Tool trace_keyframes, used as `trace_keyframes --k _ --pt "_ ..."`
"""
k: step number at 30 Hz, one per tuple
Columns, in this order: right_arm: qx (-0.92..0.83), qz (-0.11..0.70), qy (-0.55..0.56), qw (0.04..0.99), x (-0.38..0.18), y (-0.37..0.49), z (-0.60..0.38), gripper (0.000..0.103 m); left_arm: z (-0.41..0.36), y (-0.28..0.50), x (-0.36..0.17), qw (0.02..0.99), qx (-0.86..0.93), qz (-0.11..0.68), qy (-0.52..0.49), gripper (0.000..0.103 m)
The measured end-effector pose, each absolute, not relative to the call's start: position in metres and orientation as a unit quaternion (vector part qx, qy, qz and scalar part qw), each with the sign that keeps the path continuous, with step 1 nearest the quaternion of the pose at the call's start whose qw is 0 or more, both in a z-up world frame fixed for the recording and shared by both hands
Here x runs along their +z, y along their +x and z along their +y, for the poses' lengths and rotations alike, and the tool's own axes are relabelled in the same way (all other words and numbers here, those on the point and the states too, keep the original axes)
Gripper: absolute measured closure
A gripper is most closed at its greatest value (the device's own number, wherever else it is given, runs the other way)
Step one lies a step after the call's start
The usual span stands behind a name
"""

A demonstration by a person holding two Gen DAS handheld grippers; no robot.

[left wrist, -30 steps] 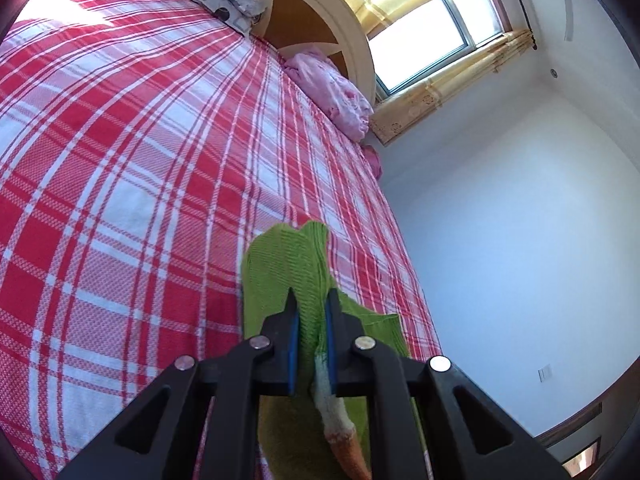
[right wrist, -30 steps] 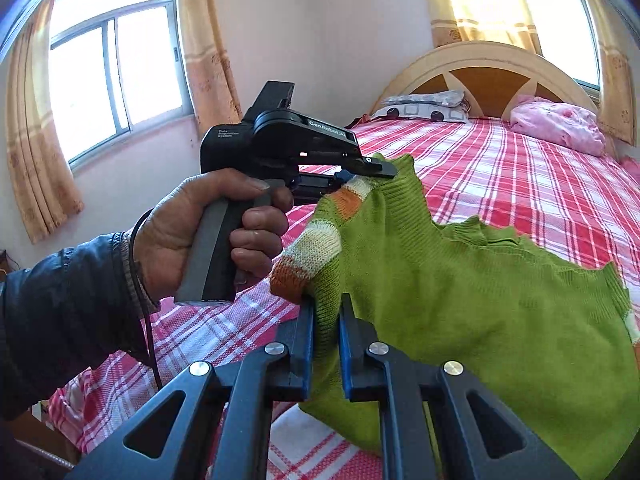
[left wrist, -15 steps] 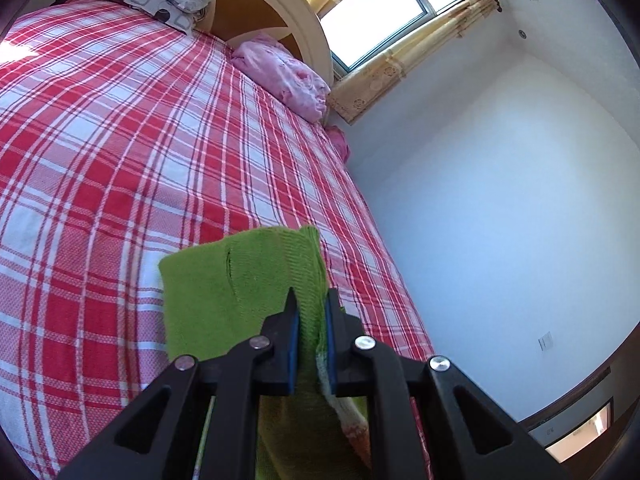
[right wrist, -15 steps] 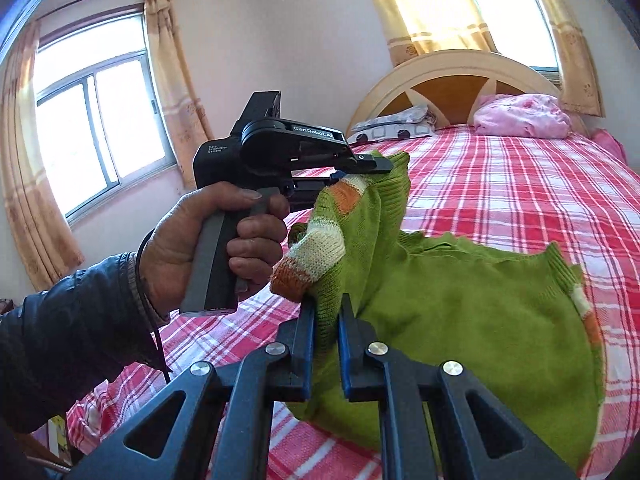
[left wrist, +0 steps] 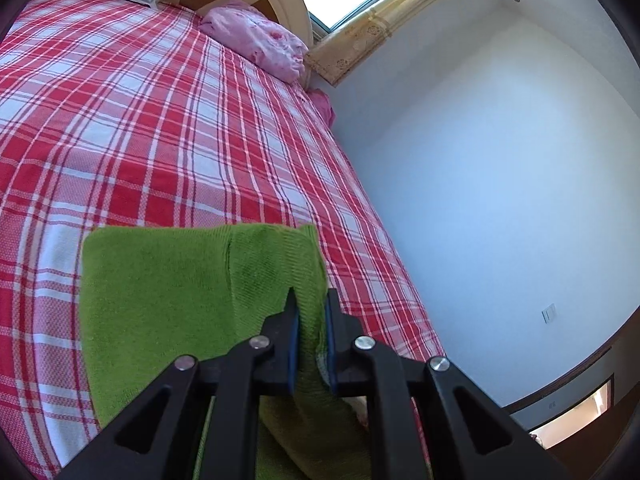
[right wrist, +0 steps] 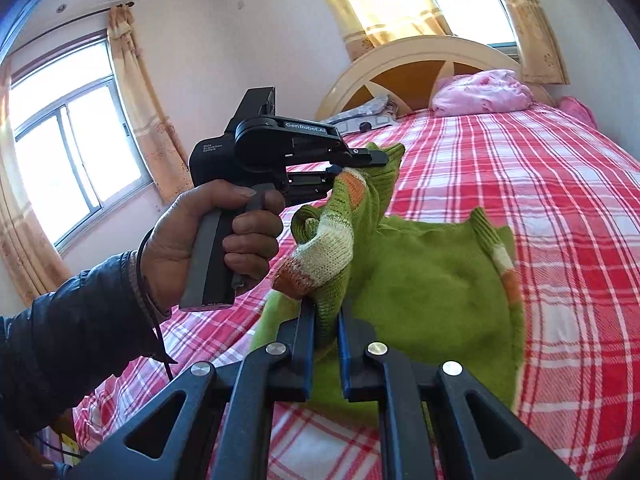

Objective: Fold small clothes
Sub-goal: 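Lift the held side with both grippers and fold it across the sweater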

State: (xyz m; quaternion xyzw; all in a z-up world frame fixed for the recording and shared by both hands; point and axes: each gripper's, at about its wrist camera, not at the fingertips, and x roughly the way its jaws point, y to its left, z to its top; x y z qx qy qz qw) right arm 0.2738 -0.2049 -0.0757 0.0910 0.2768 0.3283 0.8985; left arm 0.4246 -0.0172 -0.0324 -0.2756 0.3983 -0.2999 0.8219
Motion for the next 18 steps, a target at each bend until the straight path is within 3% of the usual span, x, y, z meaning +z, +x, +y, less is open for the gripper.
trace_keyframes --k 18 --pt "0.295 0.353 0.176 0.870 -0.131 0.276 -0.267 0.094 -0.105 0.419 -0.056 0.824 -0.304 0.439 -0.189 0.092"
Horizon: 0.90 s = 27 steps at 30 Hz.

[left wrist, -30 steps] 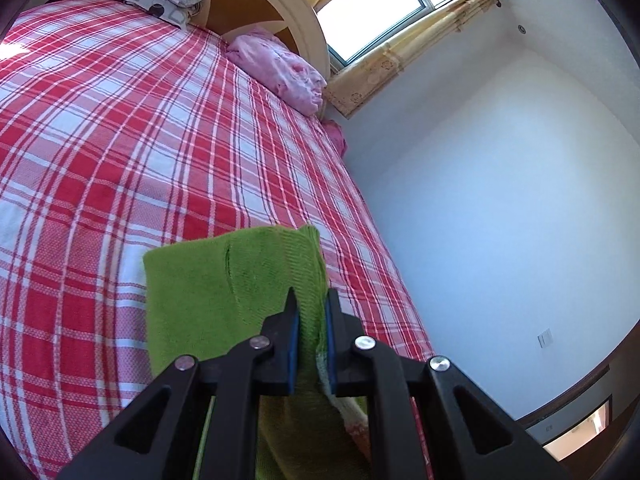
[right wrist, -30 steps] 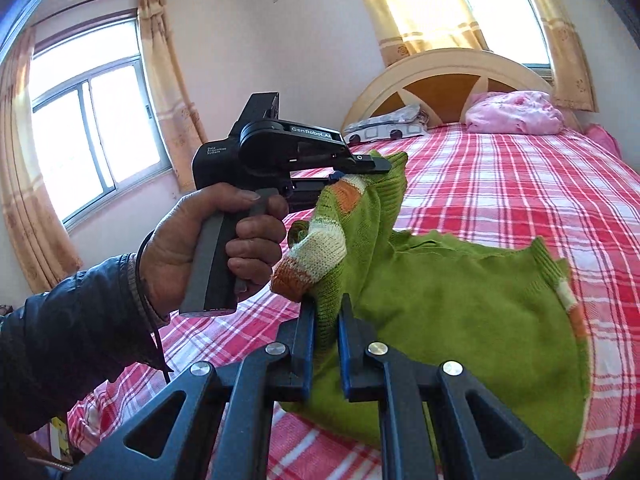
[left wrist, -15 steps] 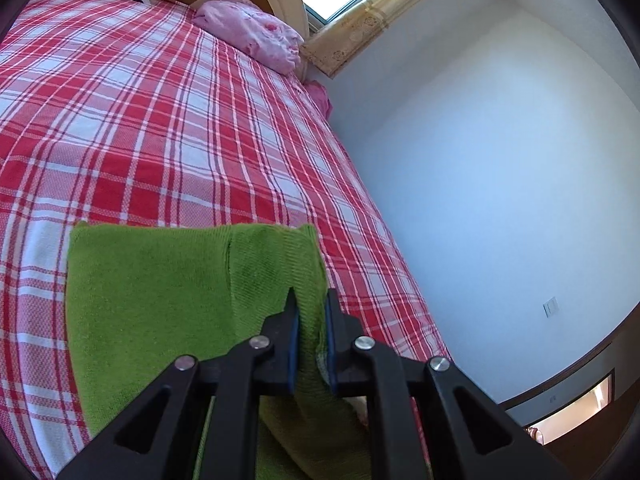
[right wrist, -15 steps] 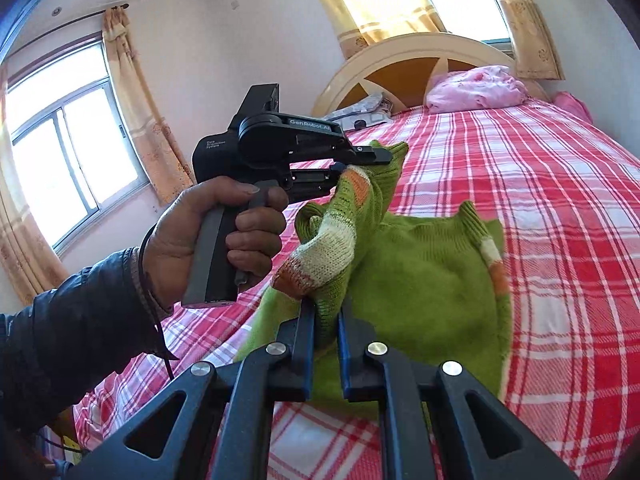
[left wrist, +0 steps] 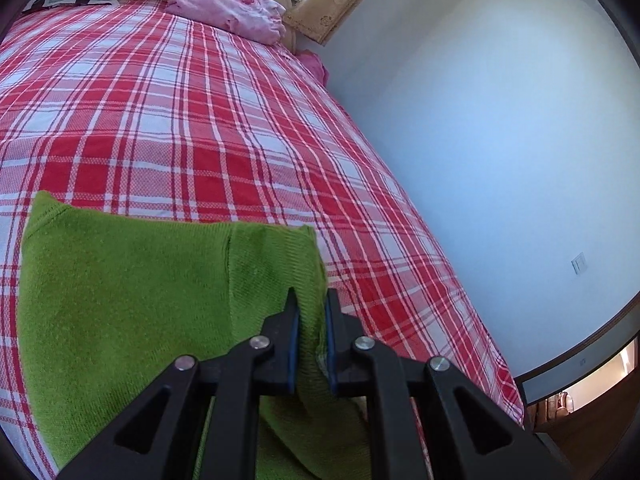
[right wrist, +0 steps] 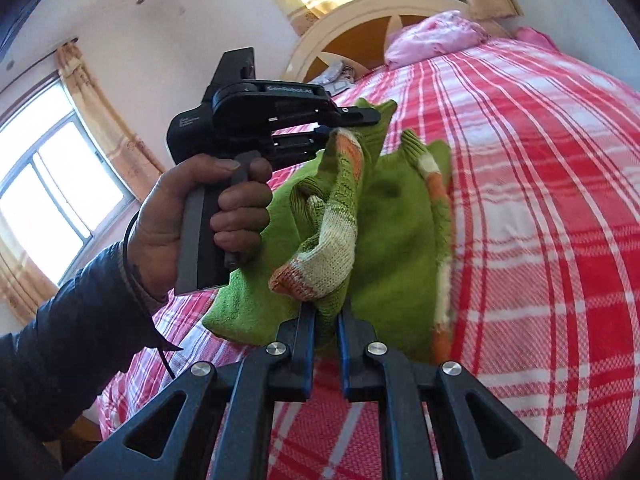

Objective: Fold small clothes
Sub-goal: 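Lift the held side with both grippers and fold it across the sweater, then open both grippers to release the folded side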

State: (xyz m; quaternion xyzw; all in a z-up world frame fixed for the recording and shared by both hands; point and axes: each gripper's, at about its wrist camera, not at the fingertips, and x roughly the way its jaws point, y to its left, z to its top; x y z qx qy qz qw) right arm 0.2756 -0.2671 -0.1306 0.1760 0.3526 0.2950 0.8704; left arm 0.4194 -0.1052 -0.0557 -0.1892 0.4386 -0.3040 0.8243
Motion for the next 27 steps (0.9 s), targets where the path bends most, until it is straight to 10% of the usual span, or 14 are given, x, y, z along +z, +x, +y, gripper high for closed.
trace_keyframes --k 10,17,27 --pt "0.268 0.368 0.240 0.857 -0.149 0.285 -0.294 0.092 -0.134 0.408 -0.058 0.836 -0.302 0.434 -0.146 0.087" --pt "0.263 0.358 0.275 0.853 -0.152 0.282 -0.308 0.071 -0.107 0.368 -0.039 0.884 -0.267 0.377 -0.071 0.039" --pt "0.187 0.269 0.229 0.917 -0.123 0.256 -0.318 0.051 -0.049 0.299 -0.070 0.929 -0.147 0.337 0.046 0.025"
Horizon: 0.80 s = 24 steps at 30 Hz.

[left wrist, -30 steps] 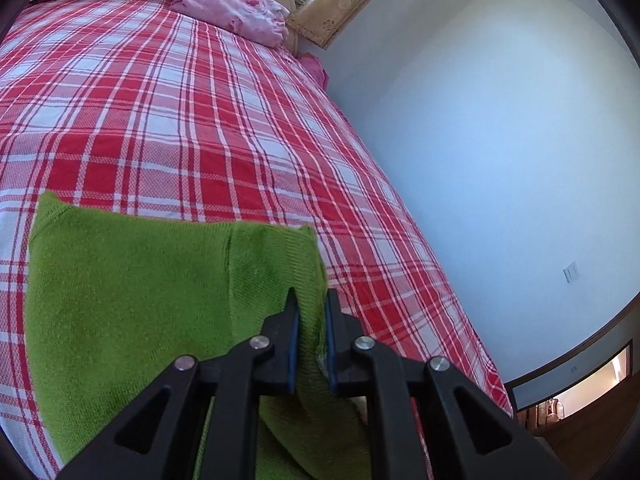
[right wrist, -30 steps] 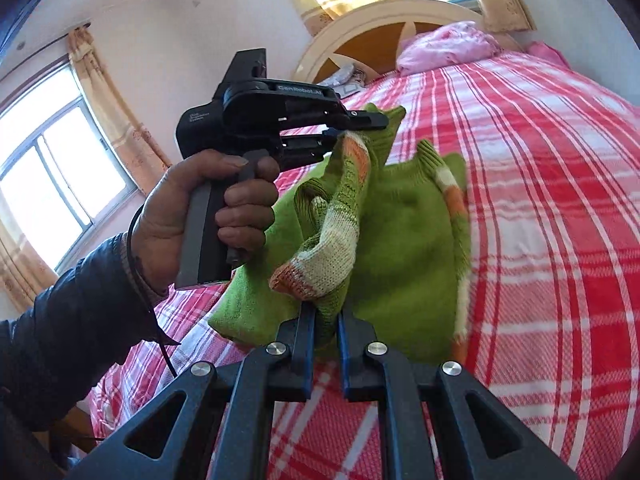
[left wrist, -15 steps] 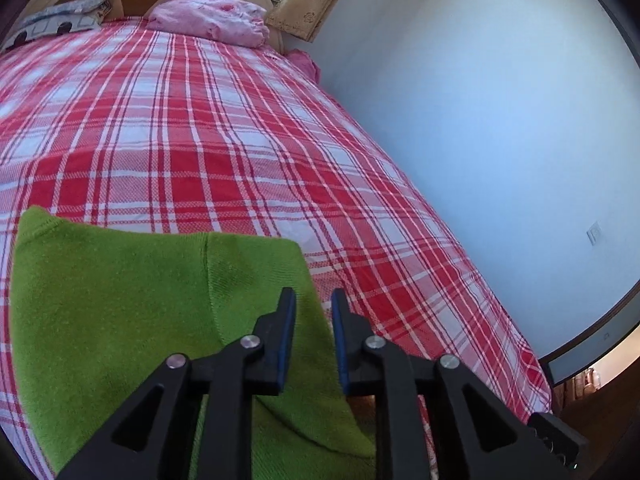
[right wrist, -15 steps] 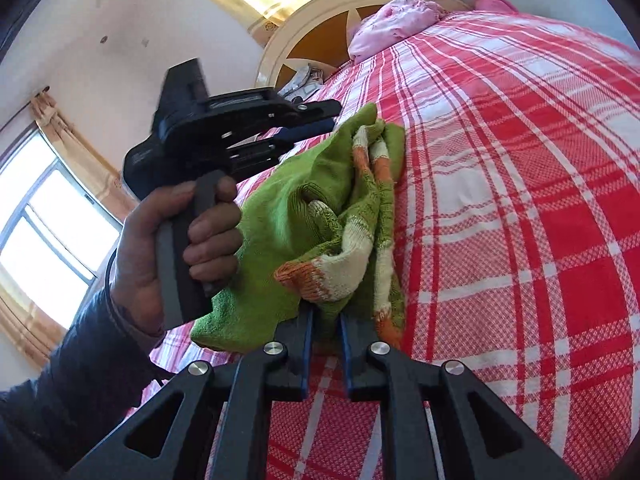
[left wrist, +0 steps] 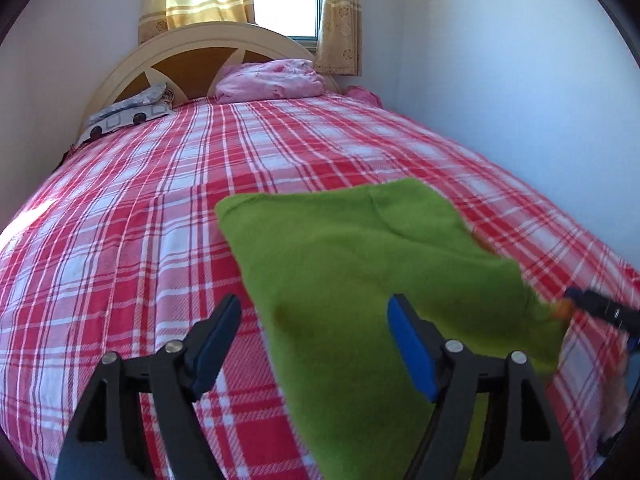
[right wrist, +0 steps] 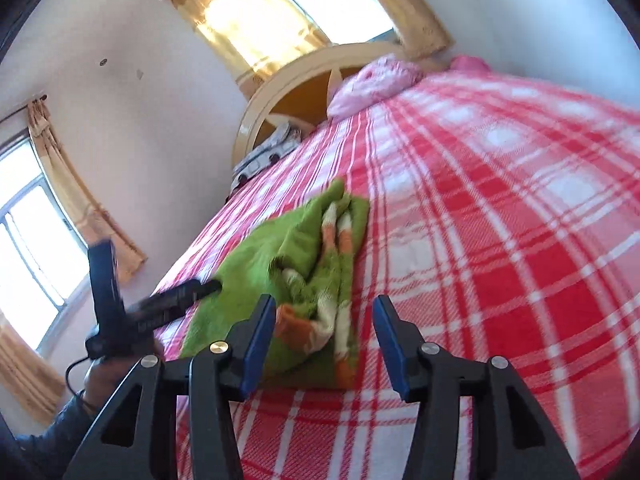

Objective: Fold small clothes
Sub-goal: 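Open both grippers to release the folded side, then pinch the folded bundle edge with the right gripper and press it flat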

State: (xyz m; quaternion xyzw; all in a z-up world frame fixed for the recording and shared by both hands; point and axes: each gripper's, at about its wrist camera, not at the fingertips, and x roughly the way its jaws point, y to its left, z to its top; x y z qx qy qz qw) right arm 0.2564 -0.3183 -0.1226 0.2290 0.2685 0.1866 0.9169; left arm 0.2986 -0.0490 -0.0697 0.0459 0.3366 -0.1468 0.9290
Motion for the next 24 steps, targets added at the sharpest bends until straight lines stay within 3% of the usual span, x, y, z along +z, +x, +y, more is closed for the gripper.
trace_keyframes --k 7,12,22,23,24 --pt "0.215 0.284 0.204 0.912 -0.100 0.281 -0.297 0.052 -0.042 0.300 -0.086 0.924 -0.158 0.348 0.009 0.019" --pt "0.237 0.329 0.182 0.896 -0.090 0.326 -0.267 0.060 -0.038 0.300 -0.091 0.922 -0.160 0.352 -0.005 0.014" --pt "0.193 0.437 0.142 0.867 -0.118 0.406 -0.245 0.066 -0.035 0.300 -0.097 0.916 -0.165 0.364 -0.022 0.006" --pt "0.191 0.441 0.137 0.866 -0.120 0.408 -0.245 0.068 -0.035 0.299 -0.098 0.916 -0.166 0.365 -0.023 0.006" --pt "0.190 0.440 0.138 0.867 -0.122 0.409 -0.246 0.077 -0.035 0.300 -0.098 0.916 -0.167 0.365 -0.024 0.006"
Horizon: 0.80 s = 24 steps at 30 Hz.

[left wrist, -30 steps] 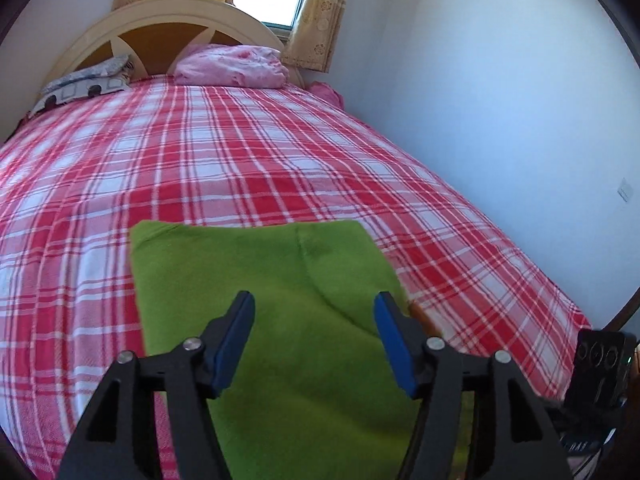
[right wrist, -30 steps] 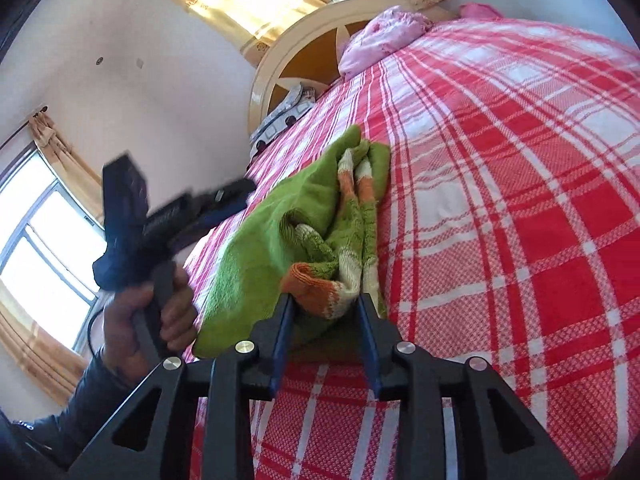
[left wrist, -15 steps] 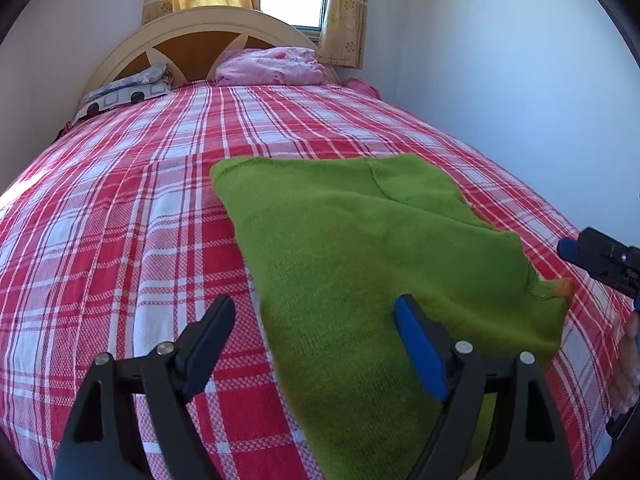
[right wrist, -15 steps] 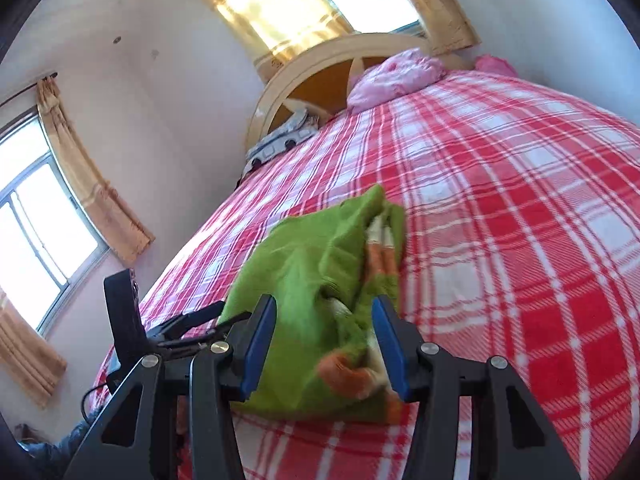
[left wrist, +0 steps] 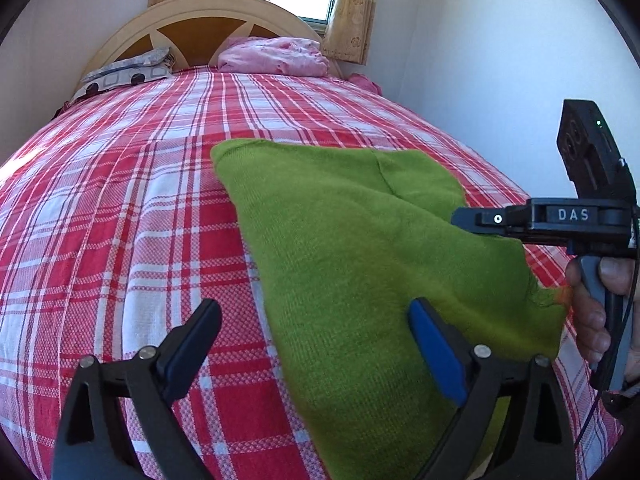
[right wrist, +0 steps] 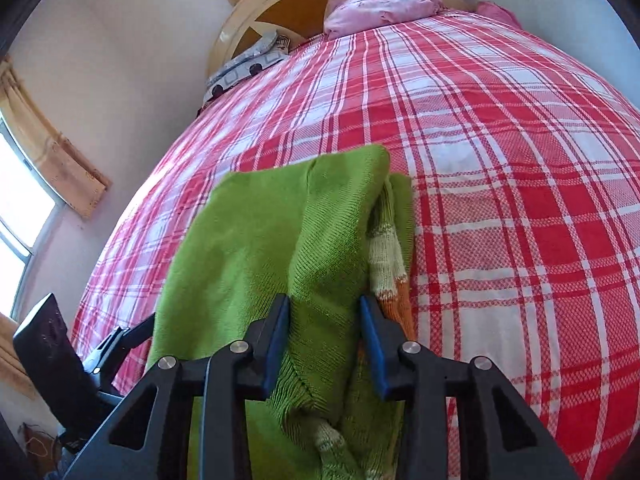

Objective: Fold small clothes
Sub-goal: 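Pinch the folded bundle edge with the right gripper and press it flat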

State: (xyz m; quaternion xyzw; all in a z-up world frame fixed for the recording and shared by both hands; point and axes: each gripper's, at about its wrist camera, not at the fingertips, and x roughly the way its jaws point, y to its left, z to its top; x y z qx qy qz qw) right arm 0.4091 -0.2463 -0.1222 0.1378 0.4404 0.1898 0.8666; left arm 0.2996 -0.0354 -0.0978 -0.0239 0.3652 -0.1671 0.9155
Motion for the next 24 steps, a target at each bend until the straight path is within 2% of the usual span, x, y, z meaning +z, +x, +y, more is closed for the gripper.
trace_keyframes --k 2,5,9,14,18,24 --pt "0.196 0.436 0.132 0.868 -0.123 0.407 -0.246 0.088 -0.036 0.299 -0.098 0.916 -0.166 0.365 -0.024 0.005" --pt "0.195 0.417 0.101 0.882 -0.113 0.398 -0.237 0.092 -0.037 0.297 -0.097 0.918 -0.164 0.361 -0.021 0.002" --pt "0.186 0.362 0.077 0.910 -0.083 0.390 -0.237 0.092 -0.040 0.290 -0.094 0.920 -0.182 0.347 -0.014 0.000" --pt "0.156 0.428 0.068 0.888 -0.120 0.417 -0.241 0.092 -0.051 0.292 -0.098 0.913 -0.186 0.363 0.016 0.000" --pt "0.157 0.418 0.097 0.890 -0.123 0.405 -0.254 0.091 -0.051 0.291 -0.099 0.911 -0.189 0.366 0.017 0.000" --pt "0.138 0.403 0.042 0.904 -0.117 0.389 -0.250 0.093 -0.054 0.288 -0.098 0.911 -0.190 0.364 0.023 0.000"
